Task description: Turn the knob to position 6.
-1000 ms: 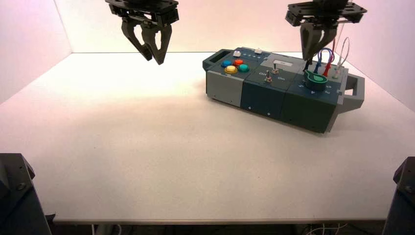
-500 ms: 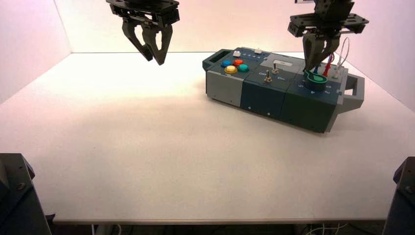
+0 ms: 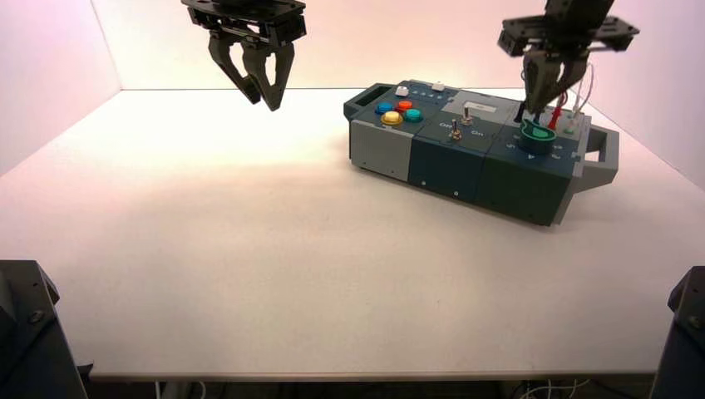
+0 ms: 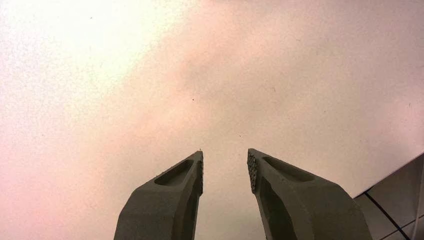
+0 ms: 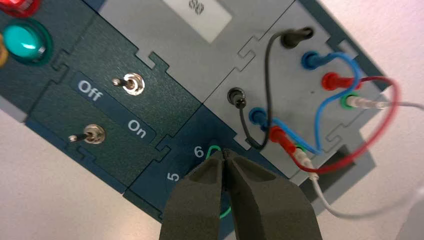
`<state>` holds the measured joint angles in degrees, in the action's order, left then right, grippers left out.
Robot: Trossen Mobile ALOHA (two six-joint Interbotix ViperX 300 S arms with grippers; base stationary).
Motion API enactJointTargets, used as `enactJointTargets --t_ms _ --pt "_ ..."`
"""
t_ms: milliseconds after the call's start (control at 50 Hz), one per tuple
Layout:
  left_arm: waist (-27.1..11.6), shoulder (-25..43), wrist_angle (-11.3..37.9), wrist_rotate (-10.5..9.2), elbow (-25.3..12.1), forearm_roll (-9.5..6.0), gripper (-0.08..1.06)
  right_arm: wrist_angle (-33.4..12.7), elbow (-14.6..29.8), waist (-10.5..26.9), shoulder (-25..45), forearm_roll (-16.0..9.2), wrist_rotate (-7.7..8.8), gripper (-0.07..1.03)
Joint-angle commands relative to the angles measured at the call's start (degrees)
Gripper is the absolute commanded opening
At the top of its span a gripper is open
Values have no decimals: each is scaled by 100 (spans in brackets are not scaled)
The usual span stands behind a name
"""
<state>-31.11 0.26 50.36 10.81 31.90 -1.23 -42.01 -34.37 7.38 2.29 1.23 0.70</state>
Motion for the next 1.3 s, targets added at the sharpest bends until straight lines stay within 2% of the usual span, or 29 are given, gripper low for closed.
enactJointTargets --t_ms 20,220,540,1300 --pt "-44 -70 -9 26 -185 0 49 26 62 -26 -237 -26 -9 -2" --pt "-44 -35 9 26 -176 0 49 26 35 -53 -149 0 -9 -2" --pt "-44 -26 18 26 -185 0 49 53 -35 -316 -53 35 0 -2" --pt "-44 0 26 35 -185 0 49 149 -53 -123 264 0 44 -2"
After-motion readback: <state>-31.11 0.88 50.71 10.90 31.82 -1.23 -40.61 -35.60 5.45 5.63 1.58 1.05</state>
